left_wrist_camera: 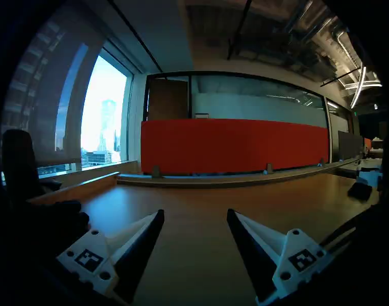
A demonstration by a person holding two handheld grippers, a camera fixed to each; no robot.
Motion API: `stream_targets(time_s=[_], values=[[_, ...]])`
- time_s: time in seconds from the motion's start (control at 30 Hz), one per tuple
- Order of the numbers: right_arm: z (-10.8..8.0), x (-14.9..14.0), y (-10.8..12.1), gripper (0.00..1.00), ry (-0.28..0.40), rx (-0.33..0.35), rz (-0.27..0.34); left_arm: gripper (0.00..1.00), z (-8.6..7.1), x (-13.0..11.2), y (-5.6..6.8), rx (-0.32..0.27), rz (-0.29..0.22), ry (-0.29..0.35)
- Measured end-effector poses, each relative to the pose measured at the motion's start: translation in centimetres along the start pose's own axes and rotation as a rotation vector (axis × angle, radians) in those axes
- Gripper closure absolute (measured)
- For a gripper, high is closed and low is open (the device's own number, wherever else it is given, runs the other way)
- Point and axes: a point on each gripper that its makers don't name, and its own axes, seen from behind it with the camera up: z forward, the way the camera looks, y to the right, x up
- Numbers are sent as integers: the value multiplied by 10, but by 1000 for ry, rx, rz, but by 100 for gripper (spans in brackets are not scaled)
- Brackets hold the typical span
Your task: Fold towel
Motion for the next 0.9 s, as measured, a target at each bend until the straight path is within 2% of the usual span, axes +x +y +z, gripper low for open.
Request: stream_targets(time_s=[0.9], values=[[0,0,3,0,0,-6,1,9,0,0,0,0,0,0]])
